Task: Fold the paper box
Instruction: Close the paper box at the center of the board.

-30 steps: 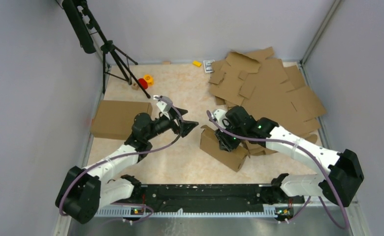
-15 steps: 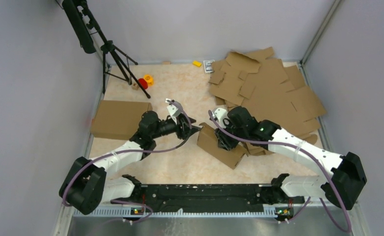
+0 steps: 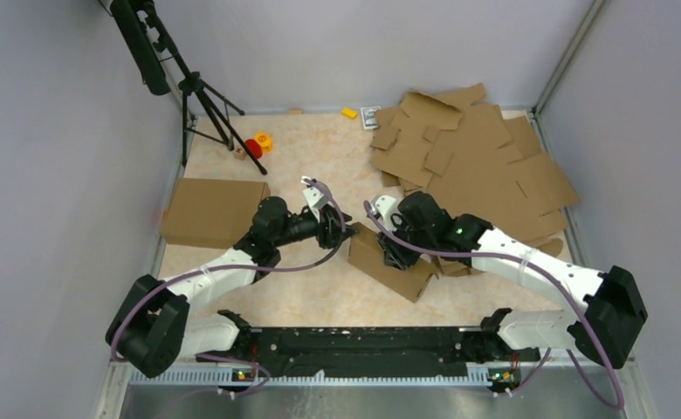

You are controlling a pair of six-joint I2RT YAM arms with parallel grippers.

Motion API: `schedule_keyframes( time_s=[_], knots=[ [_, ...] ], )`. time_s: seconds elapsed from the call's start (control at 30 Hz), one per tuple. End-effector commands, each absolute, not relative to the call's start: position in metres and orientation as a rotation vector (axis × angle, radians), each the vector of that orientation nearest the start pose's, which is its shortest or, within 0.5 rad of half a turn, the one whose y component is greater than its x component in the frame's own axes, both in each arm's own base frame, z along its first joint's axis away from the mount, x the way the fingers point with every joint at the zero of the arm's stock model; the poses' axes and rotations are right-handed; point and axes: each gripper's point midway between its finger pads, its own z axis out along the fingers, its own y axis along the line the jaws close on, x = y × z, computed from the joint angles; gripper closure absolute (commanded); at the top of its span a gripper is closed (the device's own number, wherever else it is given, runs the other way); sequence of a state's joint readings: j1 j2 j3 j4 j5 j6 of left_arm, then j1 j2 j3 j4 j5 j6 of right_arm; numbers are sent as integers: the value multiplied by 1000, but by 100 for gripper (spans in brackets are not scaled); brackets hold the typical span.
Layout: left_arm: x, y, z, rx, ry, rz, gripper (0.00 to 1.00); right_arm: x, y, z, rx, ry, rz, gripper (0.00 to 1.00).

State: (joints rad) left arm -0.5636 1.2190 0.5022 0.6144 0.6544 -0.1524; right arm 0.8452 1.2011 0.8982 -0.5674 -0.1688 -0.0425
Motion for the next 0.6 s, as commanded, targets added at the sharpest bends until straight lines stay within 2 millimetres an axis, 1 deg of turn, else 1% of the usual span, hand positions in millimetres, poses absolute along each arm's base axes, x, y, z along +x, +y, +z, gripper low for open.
schedule_keyframes(
  time_s=[0.0,0.03,0.07,0.2,0.3,0.43,0.57],
  knots=[
    [260,-277,207,757,1557,-980,55,185,260,144,-1164,2170,560,88],
    [262,-277,206,731,1584,-983,56,185,261,144,-1170,2171,564,88],
    [262,-279,205,739,1590,-992,57,183,262,143,-1178,2172,570,88],
    [256,-288,201,813,1591,-1046,63,182,264,142,-1192,2178,574,88],
    [256,-288,199,819,1598,-1040,67,181,264,140,-1194,2184,573,88],
    [254,-288,195,835,1619,-1044,67,182,263,139,-1189,2189,562,88],
    [249,-284,191,849,1634,-1034,61,185,259,137,-1184,2203,529,88]
  ],
)
